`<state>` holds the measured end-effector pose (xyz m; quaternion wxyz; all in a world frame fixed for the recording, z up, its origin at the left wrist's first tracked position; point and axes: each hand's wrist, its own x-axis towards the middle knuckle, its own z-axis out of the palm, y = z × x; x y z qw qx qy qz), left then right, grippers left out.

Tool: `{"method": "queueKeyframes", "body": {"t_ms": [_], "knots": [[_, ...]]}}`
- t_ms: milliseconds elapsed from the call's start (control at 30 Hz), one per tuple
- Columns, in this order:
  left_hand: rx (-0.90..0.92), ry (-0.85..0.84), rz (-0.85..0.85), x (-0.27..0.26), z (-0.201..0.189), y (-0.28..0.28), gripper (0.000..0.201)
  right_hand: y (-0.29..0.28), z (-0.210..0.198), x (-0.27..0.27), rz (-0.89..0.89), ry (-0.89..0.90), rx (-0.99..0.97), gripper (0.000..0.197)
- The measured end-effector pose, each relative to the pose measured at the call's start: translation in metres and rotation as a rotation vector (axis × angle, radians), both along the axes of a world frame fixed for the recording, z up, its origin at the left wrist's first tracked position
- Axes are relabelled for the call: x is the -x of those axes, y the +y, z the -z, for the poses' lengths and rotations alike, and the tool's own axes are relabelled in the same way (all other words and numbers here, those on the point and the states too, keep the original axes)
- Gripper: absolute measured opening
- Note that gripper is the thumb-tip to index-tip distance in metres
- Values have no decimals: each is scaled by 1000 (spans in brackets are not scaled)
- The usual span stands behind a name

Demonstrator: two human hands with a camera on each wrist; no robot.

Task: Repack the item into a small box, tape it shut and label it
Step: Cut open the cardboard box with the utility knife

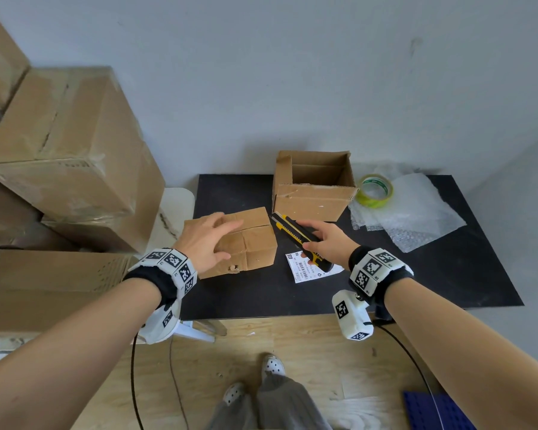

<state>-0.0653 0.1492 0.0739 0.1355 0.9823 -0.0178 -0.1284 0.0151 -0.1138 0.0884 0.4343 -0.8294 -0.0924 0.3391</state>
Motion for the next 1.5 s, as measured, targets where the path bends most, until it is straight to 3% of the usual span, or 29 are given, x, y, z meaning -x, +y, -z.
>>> {"method": "queueKeyframes", "body": {"t_ms": [133, 933, 1167, 1400, 1500], "knots": [[-68, 77, -40, -6, -2, -1, 78, 0, -1, -1, -7, 25, -7, 54], [-65, 112, -3, -14, -2, 9, 68, -28, -18, 7, -203, 33, 158, 50], [-151, 159, -26, -11, -9, 4, 68, -39, -13, 20, -4, 25, 76, 52], [-269, 203, -174, -5, -13, -12, 69, -22, -11, 34, 57, -1, 28, 51], [-206, 183, -144, 1, -10, -19, 54, -16, -10, 38, 75, -10, 18, 52]]}}
